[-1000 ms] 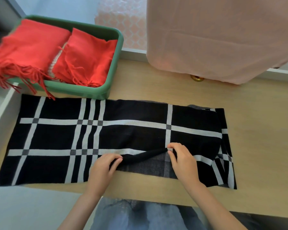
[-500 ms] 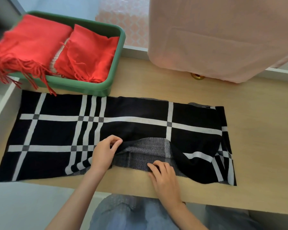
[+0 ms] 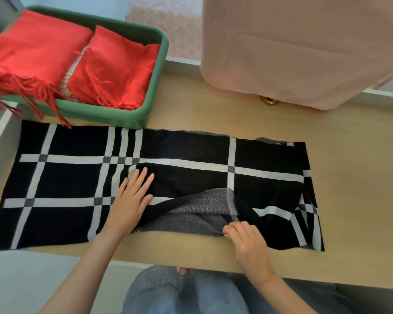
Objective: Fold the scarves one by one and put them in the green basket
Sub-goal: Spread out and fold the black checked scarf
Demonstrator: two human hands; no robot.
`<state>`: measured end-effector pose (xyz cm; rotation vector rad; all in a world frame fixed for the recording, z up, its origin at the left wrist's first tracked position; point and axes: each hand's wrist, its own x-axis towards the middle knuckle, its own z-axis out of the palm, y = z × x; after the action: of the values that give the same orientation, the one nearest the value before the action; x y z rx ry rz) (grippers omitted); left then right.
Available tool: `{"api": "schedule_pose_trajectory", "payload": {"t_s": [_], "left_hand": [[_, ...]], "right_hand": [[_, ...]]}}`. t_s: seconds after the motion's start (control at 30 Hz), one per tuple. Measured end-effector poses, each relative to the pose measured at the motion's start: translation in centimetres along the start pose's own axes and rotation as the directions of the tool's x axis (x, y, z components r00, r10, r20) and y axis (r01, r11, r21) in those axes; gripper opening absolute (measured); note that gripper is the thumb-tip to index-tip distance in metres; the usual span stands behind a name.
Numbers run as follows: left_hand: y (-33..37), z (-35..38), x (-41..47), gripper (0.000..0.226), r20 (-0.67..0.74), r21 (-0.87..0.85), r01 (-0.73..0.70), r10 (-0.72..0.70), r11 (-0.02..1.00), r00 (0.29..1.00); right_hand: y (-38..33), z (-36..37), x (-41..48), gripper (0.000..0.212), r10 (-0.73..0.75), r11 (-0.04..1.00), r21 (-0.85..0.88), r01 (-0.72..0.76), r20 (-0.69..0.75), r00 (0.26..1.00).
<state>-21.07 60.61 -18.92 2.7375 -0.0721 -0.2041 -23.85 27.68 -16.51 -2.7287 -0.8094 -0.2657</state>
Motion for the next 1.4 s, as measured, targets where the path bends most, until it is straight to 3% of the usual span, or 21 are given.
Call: {"api": "schedule_pose_trajectory", "payload": {"t_s": [0.17, 0.3, 0.37, 0.5, 0.6, 0.7, 0.87, 1.03, 1.1, 1.2, 1.3, 1.33, 1.4], "left_hand": [[0.9, 0.1, 0.2, 0.063, 0.058, -0.117, -0.044, 0.051, 0.992, 0.997], [2.3, -1.6, 0.2, 0.052, -0.165, -0.209, 0.008, -0.043, 0.978, 0.985], [2.9, -2.0, 0.4, 0.049, -0.236, -0.182, 0.037, -0.08, 0.983, 0.969], [1.9, -0.4, 0.6, 0.063, -0.079, 0.008, 0.107, -0.106, 0.994, 0.991], [1.2, 0.5, 0.5, 0.063, -0.039, 0.093, 0.104, -0.101, 0.99, 0.994], [1.0, 0.1, 0.7, 0.062, -0.056, 0.066, 0.097, -0.094, 0.993, 0.994], [0.0, 0.0, 0.9, 0.062, -0.085, 0.162, 0.124, -0.111, 0.979, 0.99], [0.2, 0.1, 0.9, 0.062, -0.081, 0.227, 0.123, -0.107, 0.966, 0.991], [0.4, 0.0, 0.8, 0.062, -0.088, 0.226, 0.122, -0.104, 0.967, 0.991], [1.9, 0.0, 0.4, 0.061, -0.09, 0.197, 0.034, -0.016, 0.98, 0.996], [2.9, 0.8, 0.0, 0.06, 0.009, 0.194, -0.097, 0.097, 0.976, 0.995], [2.9, 1.1, -0.1, 0.061, 0.033, 0.191, -0.107, 0.102, 0.976, 0.994], [2.6, 1.2, -0.1, 0.062, 0.044, 0.184, -0.098, 0.091, 0.978, 0.995]], "right_hand": [[3.4, -0.9, -1.1, 0.011, -0.014, 0.996, -0.082, 0.02, 0.079, 0.997], [2.0, 0.1, -1.2, 0.015, -0.017, 1.0, -0.024, 0.018, 0.06, 0.998], [0.6, -0.2, -0.9, 0.02, 0.014, 0.998, 0.053, -0.015, 0.014, 1.0], [0.8, -0.8, 0.6, 0.027, 0.201, 0.974, 0.107, -0.197, -0.026, 0.979], [1.6, 0.1, -0.5, 0.031, 0.099, 0.994, 0.033, -0.101, 0.056, 0.994], [1.9, 0.6, -1.5, 0.024, 0.036, 0.999, -0.021, -0.036, 0.011, 0.999], [3.2, -0.2, -1.4, 0.025, 0.004, 0.992, -0.127, -0.003, 0.009, 1.0], [3.5, -1.7, -1.8, 0.024, 0.03, 0.999, 0.009, -0.03, 0.021, 0.999], [2.3, -2.2, -0.7, 0.024, 0.107, 0.987, 0.12, -0.108, 0.013, 0.994], [2.3, -2.2, 2.7, 0.044, 0.348, 0.91, 0.222, -0.351, 0.054, 0.936], [3.6, -1.3, 5.0, 0.061, 0.475, 0.82, 0.214, -0.531, 0.264, 0.84], [4.0, -1.2, 5.2, 0.058, 0.472, 0.811, 0.221, -0.542, 0.3, 0.829], [4.4, -1.6, 5.0, 0.029, 0.407, 0.85, 0.255, -0.461, 0.237, 0.882]]}}
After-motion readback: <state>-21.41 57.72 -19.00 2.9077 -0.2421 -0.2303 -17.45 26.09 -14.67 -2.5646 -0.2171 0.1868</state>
